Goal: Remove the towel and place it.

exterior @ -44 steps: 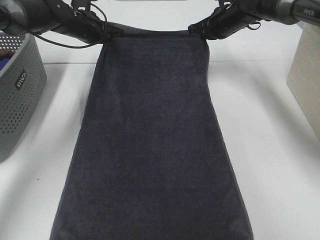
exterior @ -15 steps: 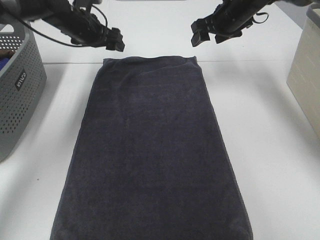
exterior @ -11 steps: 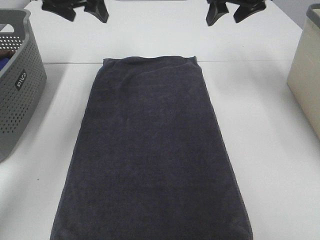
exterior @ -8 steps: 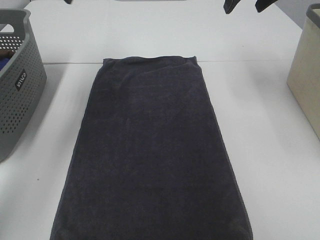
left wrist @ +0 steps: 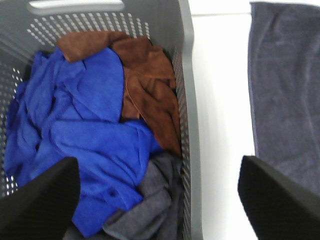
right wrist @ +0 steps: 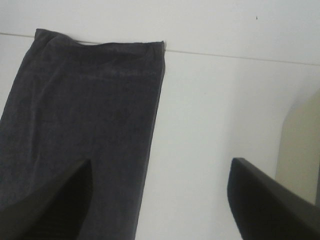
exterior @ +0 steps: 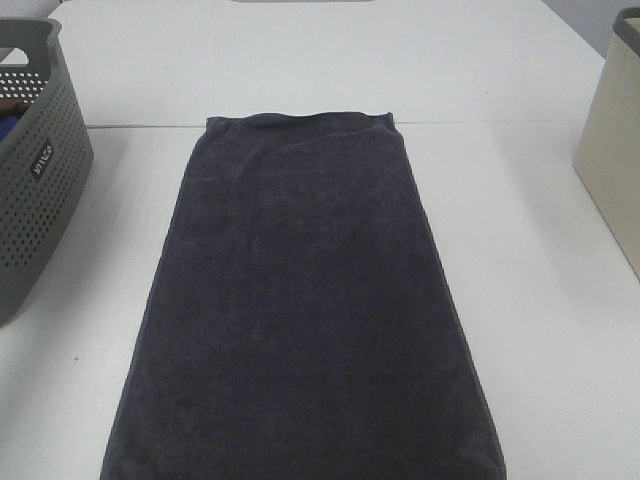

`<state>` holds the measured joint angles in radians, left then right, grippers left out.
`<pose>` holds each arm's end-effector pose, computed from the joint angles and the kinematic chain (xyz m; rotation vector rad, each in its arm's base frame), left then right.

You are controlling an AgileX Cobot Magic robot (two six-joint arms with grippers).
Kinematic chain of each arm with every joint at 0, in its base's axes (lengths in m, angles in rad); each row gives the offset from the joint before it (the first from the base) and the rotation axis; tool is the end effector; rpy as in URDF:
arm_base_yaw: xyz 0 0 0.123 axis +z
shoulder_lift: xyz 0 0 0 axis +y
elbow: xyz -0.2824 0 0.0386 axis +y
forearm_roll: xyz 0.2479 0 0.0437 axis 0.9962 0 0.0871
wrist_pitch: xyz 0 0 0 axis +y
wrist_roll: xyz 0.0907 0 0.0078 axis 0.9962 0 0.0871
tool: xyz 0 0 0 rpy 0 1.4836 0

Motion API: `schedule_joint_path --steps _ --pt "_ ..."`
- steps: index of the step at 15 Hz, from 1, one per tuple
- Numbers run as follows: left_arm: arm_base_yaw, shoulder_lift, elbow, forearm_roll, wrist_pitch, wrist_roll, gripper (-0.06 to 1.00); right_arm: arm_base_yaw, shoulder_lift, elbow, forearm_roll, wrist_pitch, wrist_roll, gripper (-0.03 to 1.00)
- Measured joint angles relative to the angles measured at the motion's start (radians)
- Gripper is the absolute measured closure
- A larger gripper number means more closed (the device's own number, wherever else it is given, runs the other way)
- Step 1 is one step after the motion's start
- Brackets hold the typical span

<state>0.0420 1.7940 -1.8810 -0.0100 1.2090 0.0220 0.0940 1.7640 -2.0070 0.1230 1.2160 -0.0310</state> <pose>0.3894 0.0155 0.3766 -0.0273 2.6054 0.0094 0.3768 0.0461 0.4248 -0.1514 2.4506 0.1880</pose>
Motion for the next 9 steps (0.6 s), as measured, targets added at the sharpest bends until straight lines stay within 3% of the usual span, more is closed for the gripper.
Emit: schedule_joint_path --steps 1,2,3,6,9 --pt "0.0 -0.081 0.108 -0.007 -0.001 0.0 0.13 0.0 -0.099 0.112 0.0 0.0 -0.004 0.24" --pt "0.0 -0.265 0.342 -0.006 -0.052 -0.033 0.13 0.0 -0.32 0.362 -0.003 0.0 -0.026 0.24" --pt "0.0 -0.376 0.462 0.002 -0.094 -0.061 0.13 0.0 -0.453 0.484 -0.003 0.0 -0.028 0.24" --pt "0.0 -0.665 0.676 0.01 -0.167 -0.117 0.13 0.0 -0.734 0.789 -0.003 0.003 -0.028 0.24" --pt "0.0 -0.945 0.836 0.018 -0.119 -0.121 0.13 0.0 -1.042 1.038 -0.018 0.004 -0.028 0.24"
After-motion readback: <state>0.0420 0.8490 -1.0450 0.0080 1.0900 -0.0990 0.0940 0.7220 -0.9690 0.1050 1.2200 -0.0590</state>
